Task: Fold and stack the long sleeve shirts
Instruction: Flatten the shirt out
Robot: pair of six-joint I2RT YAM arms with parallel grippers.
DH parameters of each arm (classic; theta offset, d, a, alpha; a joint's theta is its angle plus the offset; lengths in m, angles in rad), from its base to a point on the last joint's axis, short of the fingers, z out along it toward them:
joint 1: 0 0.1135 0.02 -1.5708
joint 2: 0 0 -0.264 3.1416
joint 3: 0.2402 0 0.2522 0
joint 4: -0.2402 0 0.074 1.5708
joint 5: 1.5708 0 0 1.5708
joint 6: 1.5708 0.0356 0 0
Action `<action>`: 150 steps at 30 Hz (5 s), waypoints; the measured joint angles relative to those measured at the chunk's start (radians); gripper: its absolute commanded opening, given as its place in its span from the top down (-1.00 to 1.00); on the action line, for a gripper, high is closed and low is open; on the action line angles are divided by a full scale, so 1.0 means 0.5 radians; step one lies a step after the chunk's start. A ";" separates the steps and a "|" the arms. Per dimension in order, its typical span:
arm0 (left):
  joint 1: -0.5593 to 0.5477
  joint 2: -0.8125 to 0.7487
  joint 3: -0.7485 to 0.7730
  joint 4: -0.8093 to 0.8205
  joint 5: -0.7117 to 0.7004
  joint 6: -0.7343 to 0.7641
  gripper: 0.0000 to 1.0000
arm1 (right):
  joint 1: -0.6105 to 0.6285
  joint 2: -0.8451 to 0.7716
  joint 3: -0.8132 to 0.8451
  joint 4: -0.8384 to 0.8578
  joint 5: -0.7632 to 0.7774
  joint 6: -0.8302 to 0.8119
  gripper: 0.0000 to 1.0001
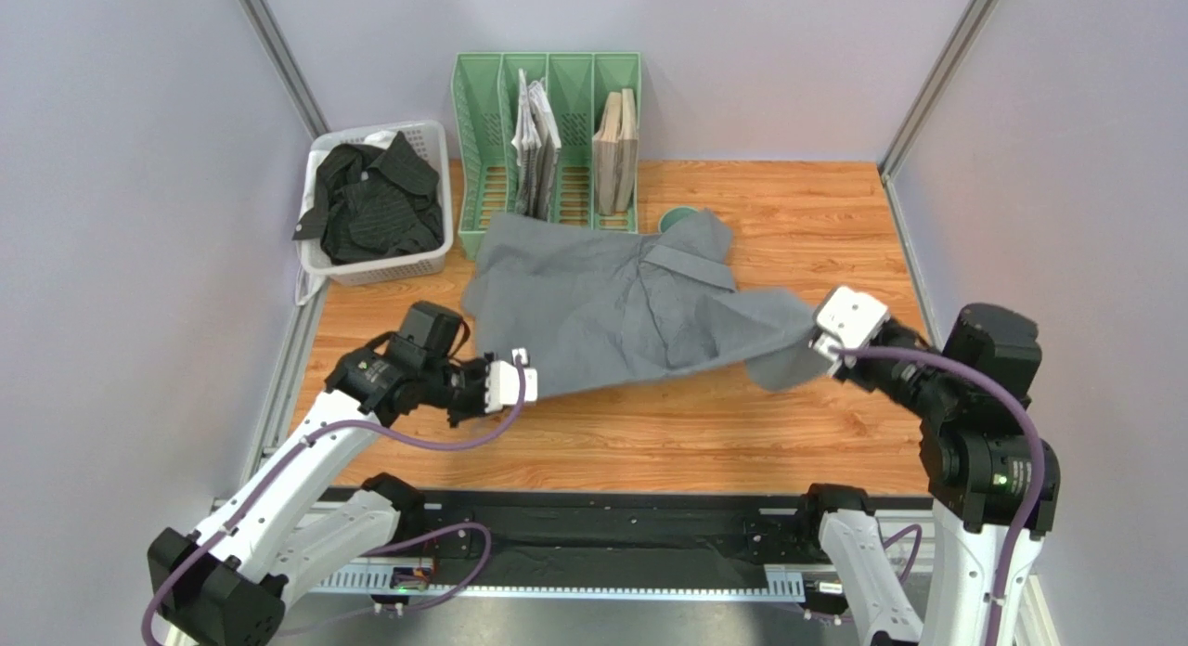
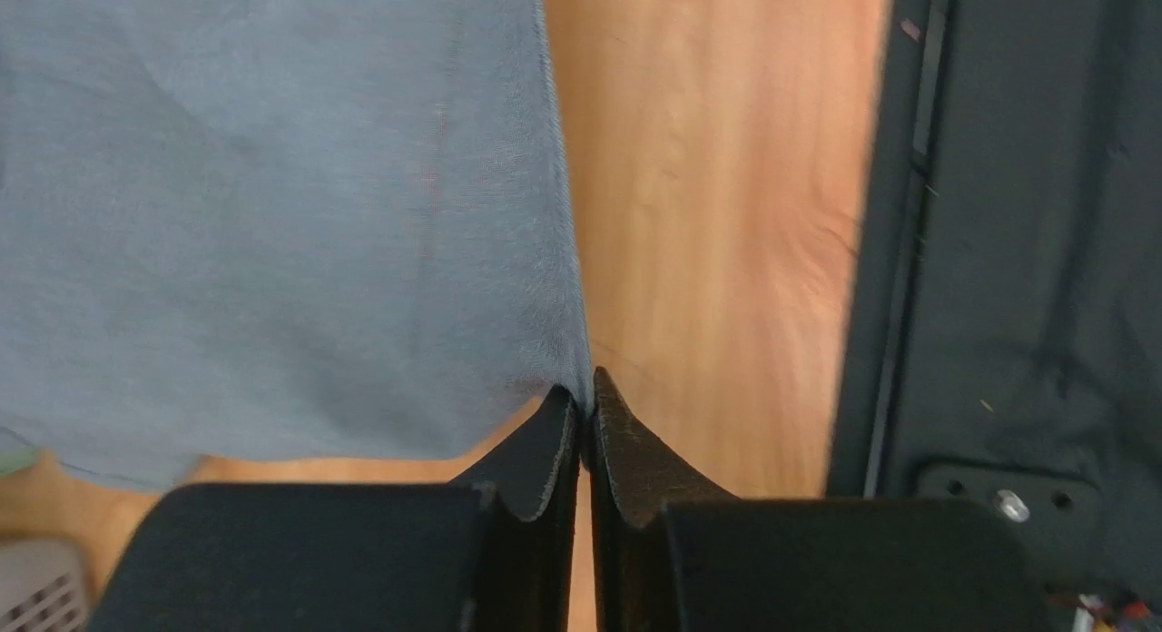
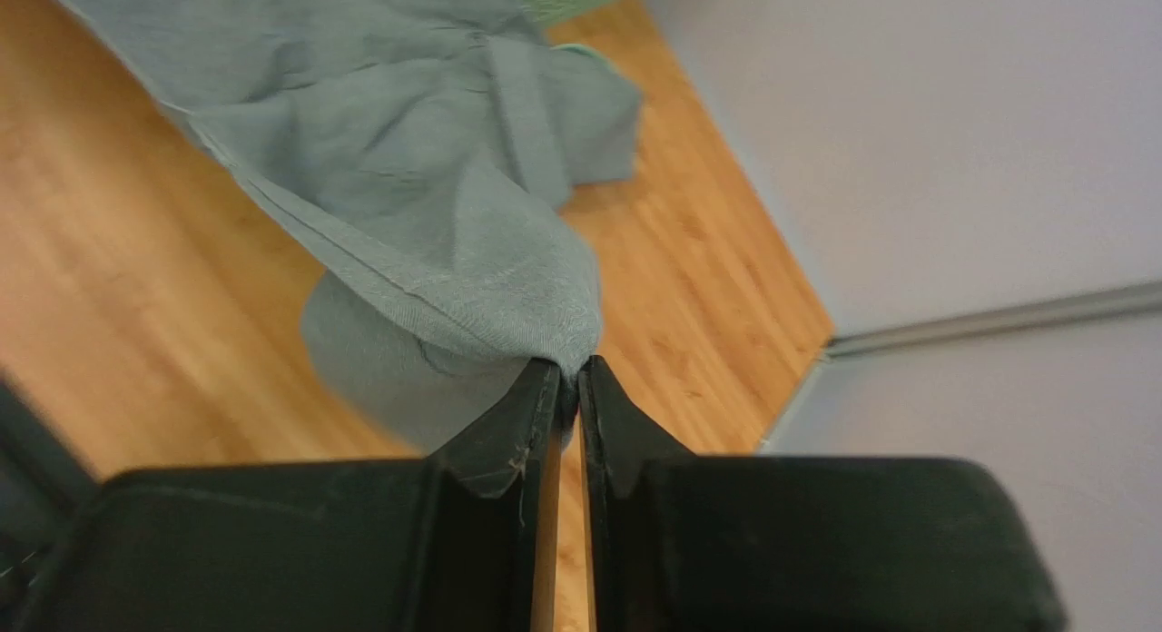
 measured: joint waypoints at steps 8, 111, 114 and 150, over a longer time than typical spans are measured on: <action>-0.079 0.068 -0.028 -0.140 -0.050 0.120 0.61 | 0.116 -0.047 -0.161 -0.404 -0.594 -0.436 0.84; 0.472 1.222 0.373 -0.146 -0.380 -0.076 0.08 | -0.408 2.218 0.208 -0.101 0.710 0.578 -0.38; 0.428 1.102 0.426 -0.173 -0.240 -0.097 -0.03 | -0.367 1.990 0.189 -0.189 0.562 0.452 -0.39; 0.185 1.814 0.847 0.356 -0.462 -0.462 0.55 | 0.769 1.968 -0.252 -0.063 0.482 0.523 1.00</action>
